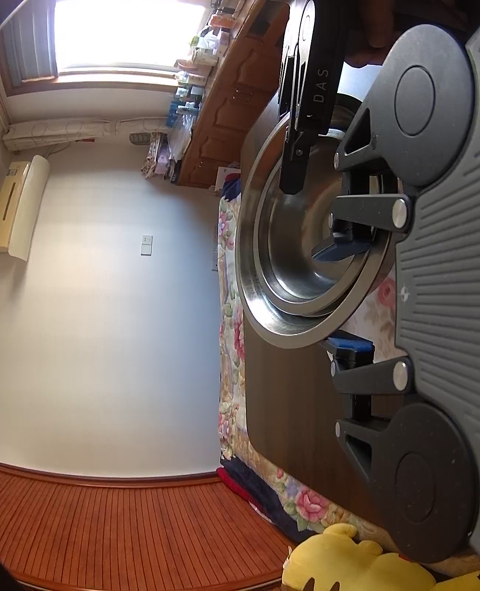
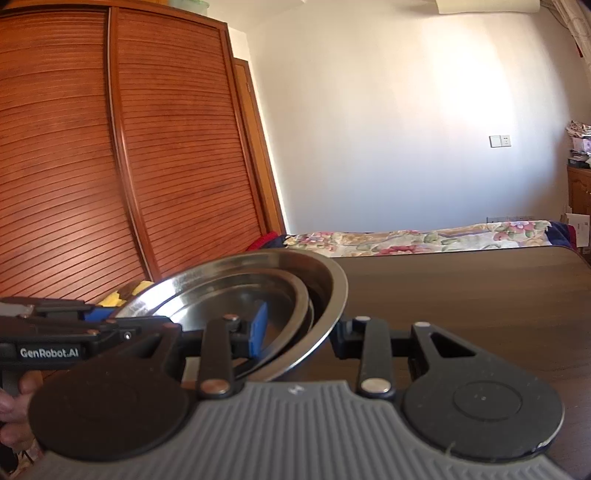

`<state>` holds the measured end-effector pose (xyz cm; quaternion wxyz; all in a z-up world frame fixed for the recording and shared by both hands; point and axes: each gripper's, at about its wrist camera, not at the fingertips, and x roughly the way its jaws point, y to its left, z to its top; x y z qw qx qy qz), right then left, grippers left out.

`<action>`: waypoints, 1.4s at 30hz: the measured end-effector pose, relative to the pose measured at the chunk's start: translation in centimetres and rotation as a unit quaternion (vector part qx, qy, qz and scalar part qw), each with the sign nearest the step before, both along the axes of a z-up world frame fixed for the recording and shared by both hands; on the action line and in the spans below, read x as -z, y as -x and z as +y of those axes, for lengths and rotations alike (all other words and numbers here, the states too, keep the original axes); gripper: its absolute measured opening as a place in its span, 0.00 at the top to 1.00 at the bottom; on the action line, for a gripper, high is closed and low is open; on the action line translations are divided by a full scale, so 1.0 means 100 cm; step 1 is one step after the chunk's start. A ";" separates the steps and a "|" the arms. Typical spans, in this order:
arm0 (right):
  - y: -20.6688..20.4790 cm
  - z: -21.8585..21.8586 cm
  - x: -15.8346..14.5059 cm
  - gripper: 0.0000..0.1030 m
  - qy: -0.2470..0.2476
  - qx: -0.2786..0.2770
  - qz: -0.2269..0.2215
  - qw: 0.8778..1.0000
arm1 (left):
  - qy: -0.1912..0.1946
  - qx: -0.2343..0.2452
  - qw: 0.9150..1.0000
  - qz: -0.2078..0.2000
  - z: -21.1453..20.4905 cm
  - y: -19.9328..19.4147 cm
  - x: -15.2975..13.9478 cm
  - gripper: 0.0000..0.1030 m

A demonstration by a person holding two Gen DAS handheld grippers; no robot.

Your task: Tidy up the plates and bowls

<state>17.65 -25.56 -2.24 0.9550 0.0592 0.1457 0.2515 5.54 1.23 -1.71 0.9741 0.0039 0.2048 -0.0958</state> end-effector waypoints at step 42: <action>0.002 0.041 0.017 0.63 0.036 -0.024 0.025 0.999 | -0.005 -0.019 0.999 0.027 0.026 0.003 0.028 0.57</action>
